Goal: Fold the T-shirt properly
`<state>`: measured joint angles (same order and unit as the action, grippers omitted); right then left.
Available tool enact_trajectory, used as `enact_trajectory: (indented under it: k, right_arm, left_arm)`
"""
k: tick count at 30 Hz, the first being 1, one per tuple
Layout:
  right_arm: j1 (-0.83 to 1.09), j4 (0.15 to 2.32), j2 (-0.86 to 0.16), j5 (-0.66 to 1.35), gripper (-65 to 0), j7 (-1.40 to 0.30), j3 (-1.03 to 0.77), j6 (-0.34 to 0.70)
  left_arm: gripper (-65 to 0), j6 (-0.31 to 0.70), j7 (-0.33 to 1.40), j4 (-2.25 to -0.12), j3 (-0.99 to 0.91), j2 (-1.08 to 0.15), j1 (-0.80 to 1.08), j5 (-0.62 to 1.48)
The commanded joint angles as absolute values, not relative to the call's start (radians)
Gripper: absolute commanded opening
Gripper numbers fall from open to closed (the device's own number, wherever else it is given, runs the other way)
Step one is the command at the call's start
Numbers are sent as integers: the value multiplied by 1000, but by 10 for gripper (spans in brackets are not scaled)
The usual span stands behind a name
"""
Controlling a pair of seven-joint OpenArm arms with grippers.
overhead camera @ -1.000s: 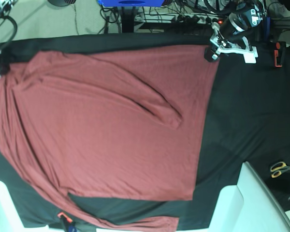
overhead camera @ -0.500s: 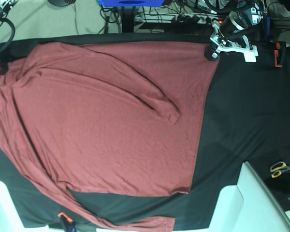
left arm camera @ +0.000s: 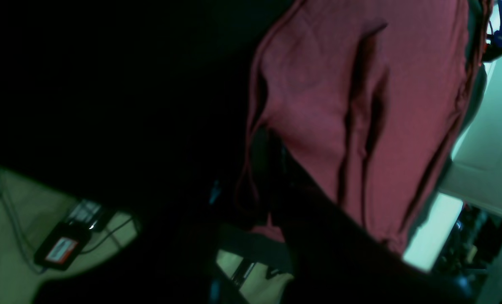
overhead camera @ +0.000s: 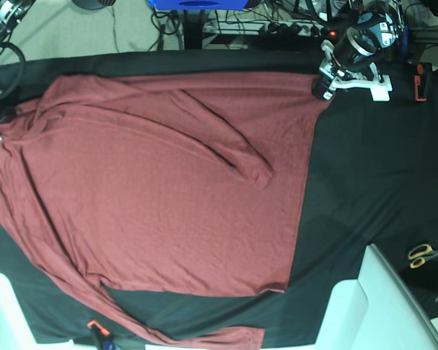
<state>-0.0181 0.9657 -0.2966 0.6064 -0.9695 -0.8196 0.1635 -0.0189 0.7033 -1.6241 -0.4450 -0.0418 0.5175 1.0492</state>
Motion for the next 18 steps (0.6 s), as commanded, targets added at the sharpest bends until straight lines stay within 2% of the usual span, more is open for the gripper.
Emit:
enact_trajectory:
  k: [1,10,15,18]
  right_arm:
    - [-24,984,-323,615,-648,-957,-812,153]
    - [-33,984,-326,613,-648,-960,-797,148]
    - [-36,992,-328,610,-648,-960,-794,147]
    - [-25,1069,-326,610,-648,-960,-780,88]
  left_arm:
    - [-650,-10,693,-1643,-446,-48,519,1061]
    - [-650,-10,694,-1678,-444,-48,522,1069]
    - [-650,-18,694,-1693,-444,-50,521,1139]
    - [-650,-18,694,-1693,-444,-50,521,1142]
